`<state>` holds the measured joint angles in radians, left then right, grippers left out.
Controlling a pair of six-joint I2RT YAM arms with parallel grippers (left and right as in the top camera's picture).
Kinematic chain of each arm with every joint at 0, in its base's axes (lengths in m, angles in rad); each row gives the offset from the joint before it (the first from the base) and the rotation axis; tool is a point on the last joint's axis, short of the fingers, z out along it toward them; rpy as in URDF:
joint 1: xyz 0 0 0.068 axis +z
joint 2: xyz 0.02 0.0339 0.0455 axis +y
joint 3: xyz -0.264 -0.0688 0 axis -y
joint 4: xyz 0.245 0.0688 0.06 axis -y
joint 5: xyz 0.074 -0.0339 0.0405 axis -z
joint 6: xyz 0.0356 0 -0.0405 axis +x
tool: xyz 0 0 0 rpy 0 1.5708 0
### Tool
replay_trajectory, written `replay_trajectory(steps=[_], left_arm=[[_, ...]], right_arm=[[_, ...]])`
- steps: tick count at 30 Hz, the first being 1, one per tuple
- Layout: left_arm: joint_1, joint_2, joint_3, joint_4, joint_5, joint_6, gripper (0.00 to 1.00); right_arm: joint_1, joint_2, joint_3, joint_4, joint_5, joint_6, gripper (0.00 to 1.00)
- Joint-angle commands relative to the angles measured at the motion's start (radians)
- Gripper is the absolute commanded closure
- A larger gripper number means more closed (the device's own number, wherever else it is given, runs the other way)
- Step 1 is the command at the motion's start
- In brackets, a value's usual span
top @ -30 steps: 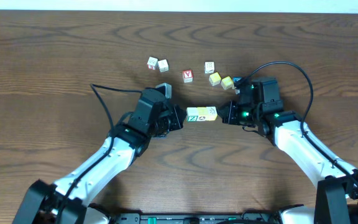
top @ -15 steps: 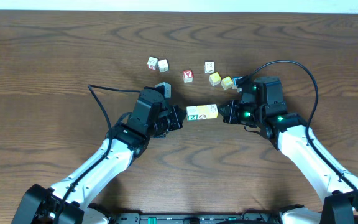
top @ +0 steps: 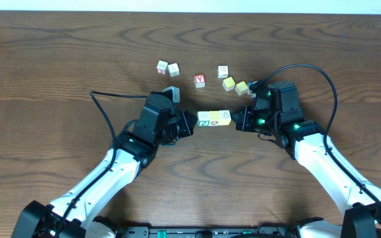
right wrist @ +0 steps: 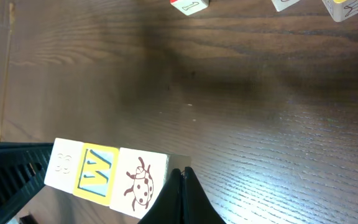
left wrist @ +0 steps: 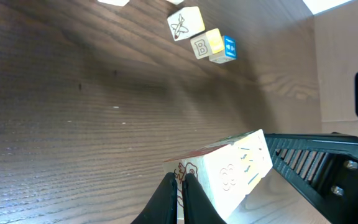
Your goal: Lift 3 blocks
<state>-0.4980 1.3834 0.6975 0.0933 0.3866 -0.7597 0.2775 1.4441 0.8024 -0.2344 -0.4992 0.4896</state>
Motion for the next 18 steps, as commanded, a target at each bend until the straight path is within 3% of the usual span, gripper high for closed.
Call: replay_trajectory(steps=[1, 18], left_arm=[[-0.019, -0.013, 0.008, 0.017, 0.085, -0.010, 0.93], [-0.019, -0.013, 0.008, 0.017, 0.085, -0.013, 0.93]], right_arm=[[0.051, -0.026, 0.002, 0.010, -0.141, 0.011, 0.99], [0.051, -0.053, 0.002, -0.010, -0.111, 0.011, 0.99]])
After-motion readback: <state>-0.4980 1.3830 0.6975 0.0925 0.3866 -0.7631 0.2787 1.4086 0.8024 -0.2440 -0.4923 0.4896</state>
